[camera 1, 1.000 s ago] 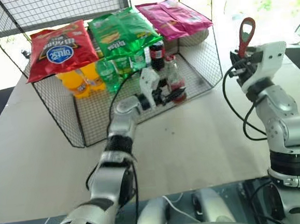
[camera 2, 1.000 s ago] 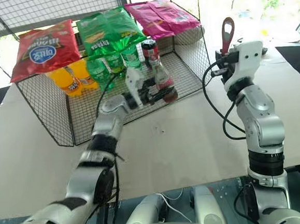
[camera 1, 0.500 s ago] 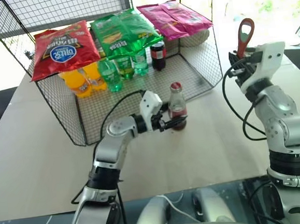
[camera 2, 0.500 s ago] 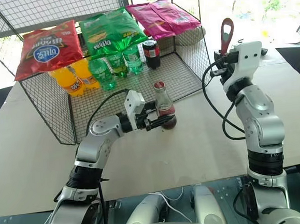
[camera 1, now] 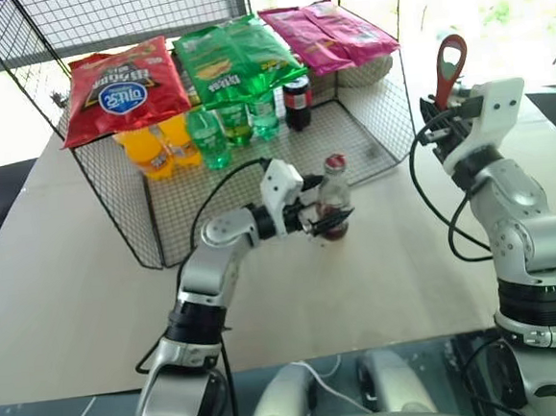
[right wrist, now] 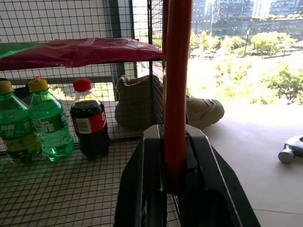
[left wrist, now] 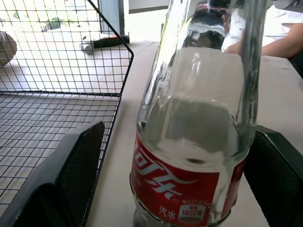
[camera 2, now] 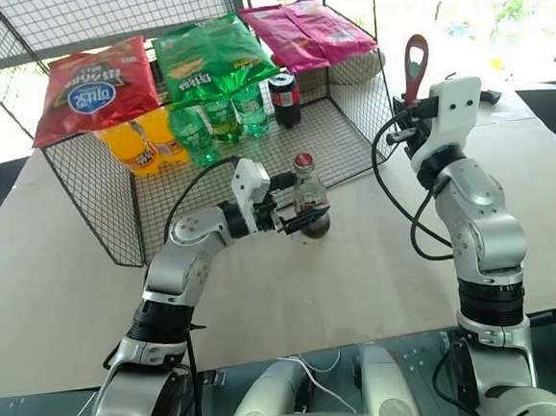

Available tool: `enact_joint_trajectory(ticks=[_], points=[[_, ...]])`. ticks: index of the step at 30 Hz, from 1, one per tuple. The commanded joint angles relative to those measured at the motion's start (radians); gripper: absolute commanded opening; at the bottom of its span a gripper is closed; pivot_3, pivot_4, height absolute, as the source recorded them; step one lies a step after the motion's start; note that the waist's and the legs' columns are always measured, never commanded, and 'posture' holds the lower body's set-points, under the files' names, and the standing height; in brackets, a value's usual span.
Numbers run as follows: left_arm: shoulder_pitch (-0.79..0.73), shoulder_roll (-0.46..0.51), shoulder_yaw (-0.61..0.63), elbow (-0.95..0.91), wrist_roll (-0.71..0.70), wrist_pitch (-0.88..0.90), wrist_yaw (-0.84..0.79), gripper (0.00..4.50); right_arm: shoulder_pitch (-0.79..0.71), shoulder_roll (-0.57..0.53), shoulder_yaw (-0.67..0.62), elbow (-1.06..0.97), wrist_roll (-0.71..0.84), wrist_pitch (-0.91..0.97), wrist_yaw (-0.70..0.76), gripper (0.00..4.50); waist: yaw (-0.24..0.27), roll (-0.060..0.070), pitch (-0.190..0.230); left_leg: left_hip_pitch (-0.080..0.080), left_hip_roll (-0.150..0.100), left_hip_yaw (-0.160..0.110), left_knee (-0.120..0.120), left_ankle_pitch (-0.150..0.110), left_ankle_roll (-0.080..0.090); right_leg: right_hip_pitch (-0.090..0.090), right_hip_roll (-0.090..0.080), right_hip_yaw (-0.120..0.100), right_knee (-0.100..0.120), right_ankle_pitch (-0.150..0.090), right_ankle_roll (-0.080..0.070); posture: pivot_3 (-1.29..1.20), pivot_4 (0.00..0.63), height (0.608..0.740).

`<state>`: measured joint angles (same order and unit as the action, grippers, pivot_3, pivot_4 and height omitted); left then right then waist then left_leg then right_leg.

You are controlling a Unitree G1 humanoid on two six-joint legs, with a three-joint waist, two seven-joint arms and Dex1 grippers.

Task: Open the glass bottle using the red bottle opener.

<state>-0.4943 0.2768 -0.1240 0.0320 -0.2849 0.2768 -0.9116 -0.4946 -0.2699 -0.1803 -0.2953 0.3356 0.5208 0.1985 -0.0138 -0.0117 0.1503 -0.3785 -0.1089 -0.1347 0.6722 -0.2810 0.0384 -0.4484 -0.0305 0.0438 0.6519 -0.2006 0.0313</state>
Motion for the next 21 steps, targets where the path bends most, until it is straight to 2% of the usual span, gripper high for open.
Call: enact_joint_trajectory(ticks=[1,8,20,21], points=[[0.004,-0.016,0.039,-0.078,-0.074,-0.021,-0.001,4.49,-0.015,-0.011,-0.007,-0.024,0.003,-0.022,0.004,0.0,0.0,0.0,0.0,0.0,0.0,0.0,0.0,0.0,0.0,0.0,0.0,0.0,0.0,0.0,0.0,0.0,0.15,0.735],[0.01,-0.048,0.052,-0.11,-0.145,-0.03,0.001,4.49,-0.015,-0.012,-0.002,-0.018,-0.002,-0.026,0.014,0.0,0.0,0.0,0.0,0.0,0.0,0.0,0.0,0.0,0.0,0.0,0.0,0.0,0.0,0.0,0.0,0.0,0.15,0.735],[0.007,-0.043,0.02,-0.049,-0.071,-0.147,-0.006,4.49,-0.025,-0.021,0.002,-0.015,-0.005,-0.024,0.023,0.0,0.001,0.0,0.0,0.0,0.0,0.0,0.0,0.0,0.0,0.0,0.0,0.0,0.0,0.0,0.0,0.0,0.15,0.735],[0.006,-0.047,0.021,-0.043,-0.072,-0.156,-0.006,3.97,-0.026,-0.022,0.004,-0.016,-0.005,-0.024,0.024,0.0,0.001,0.0,0.0,0.0,0.0,0.0,0.0,0.0,0.0,0.0,0.0,0.0,0.0,0.0,0.0,0.0,0.15,0.735]])
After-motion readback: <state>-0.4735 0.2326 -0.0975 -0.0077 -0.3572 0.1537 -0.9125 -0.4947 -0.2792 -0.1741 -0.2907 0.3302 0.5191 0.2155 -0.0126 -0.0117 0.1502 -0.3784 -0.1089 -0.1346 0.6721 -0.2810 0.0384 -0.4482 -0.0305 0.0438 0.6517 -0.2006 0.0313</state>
